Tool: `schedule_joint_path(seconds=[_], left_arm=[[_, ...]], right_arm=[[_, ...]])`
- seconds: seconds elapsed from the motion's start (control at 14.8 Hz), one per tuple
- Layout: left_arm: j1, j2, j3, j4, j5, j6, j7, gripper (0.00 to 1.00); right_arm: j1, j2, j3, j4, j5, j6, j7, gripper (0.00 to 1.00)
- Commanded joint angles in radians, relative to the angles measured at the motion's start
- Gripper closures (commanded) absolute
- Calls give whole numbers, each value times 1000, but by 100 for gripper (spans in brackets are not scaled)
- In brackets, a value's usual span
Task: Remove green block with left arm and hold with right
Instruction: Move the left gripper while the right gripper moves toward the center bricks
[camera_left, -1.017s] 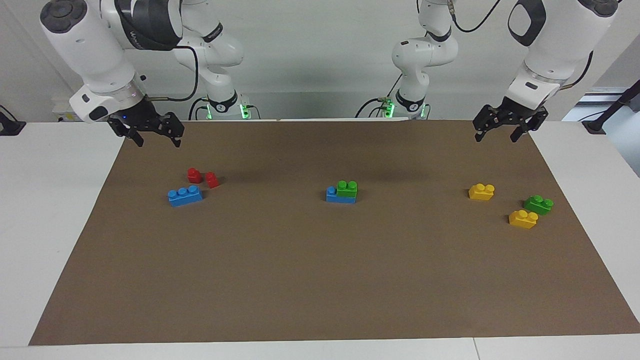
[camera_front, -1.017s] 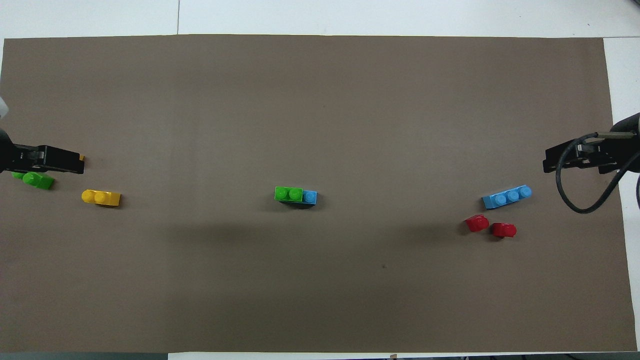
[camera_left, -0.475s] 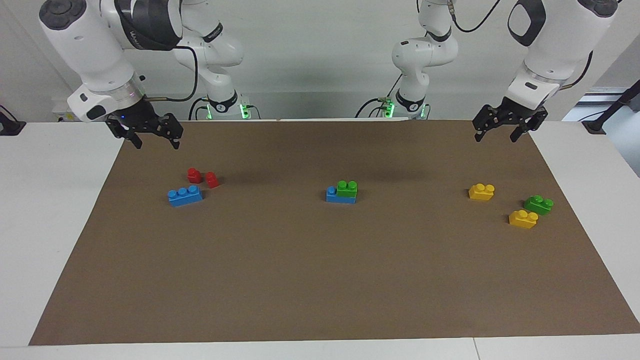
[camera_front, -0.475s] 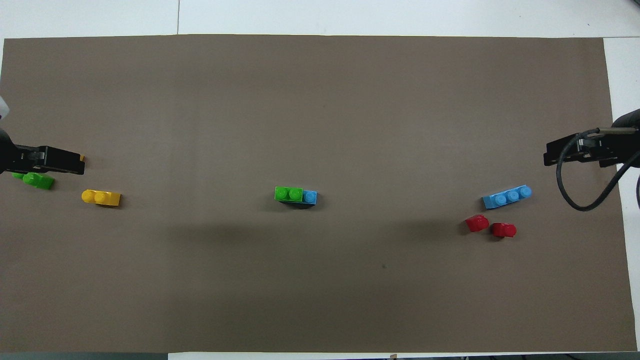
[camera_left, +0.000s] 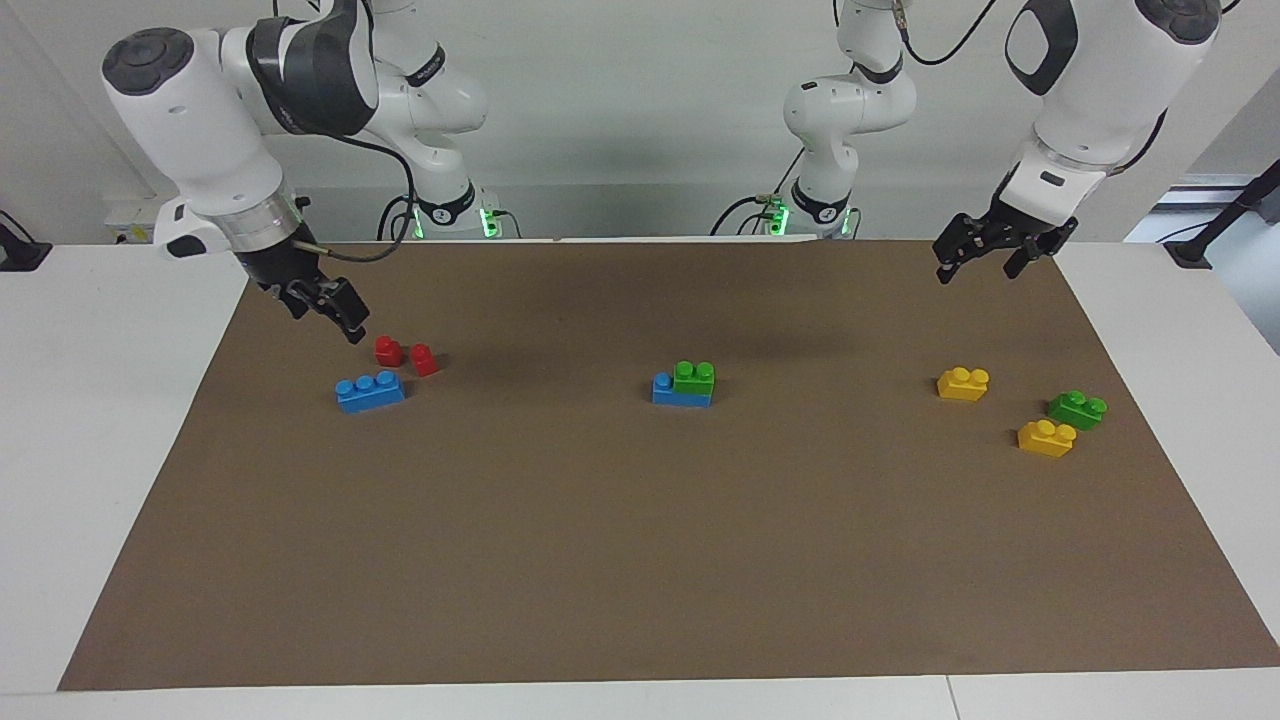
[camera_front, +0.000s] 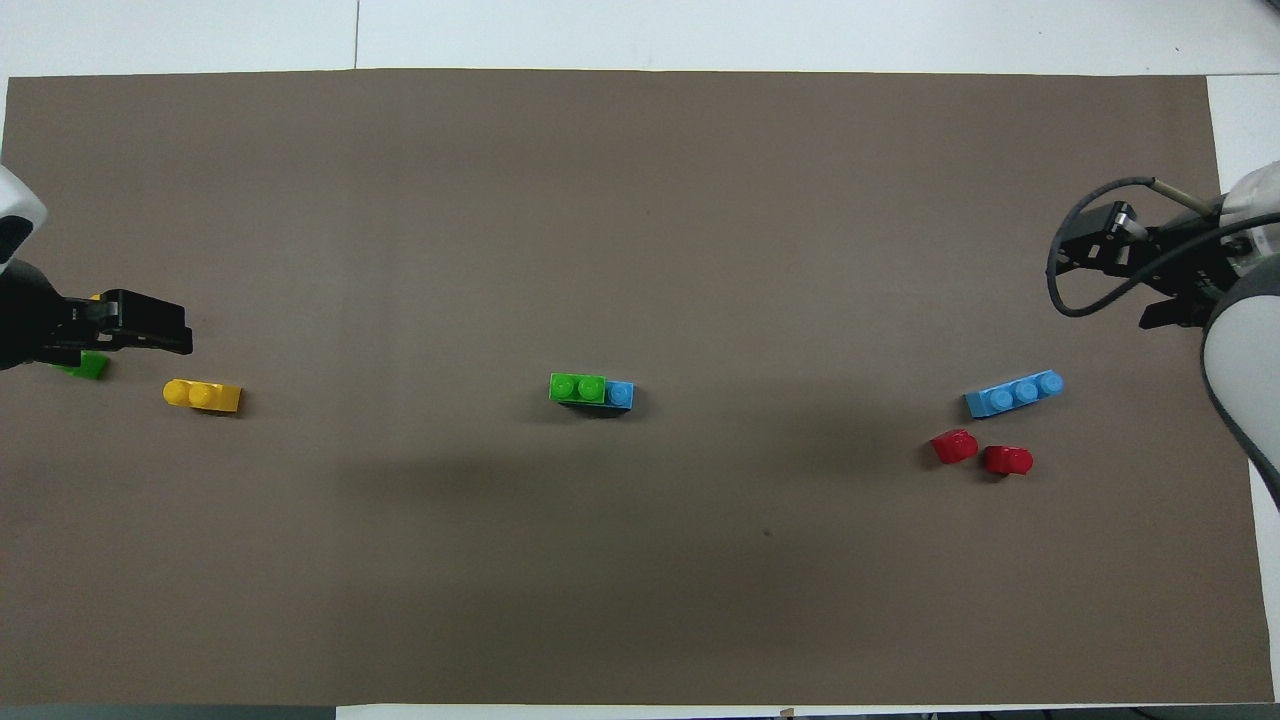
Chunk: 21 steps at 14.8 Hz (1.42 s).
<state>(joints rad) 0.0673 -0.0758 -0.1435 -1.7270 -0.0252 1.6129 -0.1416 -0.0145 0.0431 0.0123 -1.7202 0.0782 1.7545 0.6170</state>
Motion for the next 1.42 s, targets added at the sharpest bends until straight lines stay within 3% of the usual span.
schedule_joint_path(seconds=[0.0, 0.41, 0.68, 0.95, 1.15, 1.36], left_arm=[[-59, -24, 4, -34, -12, -11, -175, 0], [-197, -51, 4, -92, -55, 36, -727, 0], [-290, -102, 2, -199, -64, 166, -1050, 0], [-354, -102, 4, -241, -79, 252, -1336, 0], [-431, -85, 4, -288, -79, 350, -1550, 0], [-484, -10, 5, -289, -78, 428, -1734, 0]], right_arm=[[28, 27, 6, -1, 75, 17, 244, 0], [140, 78, 6, -15, 198, 100, 795, 0], [232, 80, 6, -116, 271, 256, 966, 0], [292, 84, 6, -166, 279, 313, 1070, 0], [335, 87, 6, -202, 279, 373, 1139, 0], [364, 86, 6, -252, 320, 456, 1176, 0]])
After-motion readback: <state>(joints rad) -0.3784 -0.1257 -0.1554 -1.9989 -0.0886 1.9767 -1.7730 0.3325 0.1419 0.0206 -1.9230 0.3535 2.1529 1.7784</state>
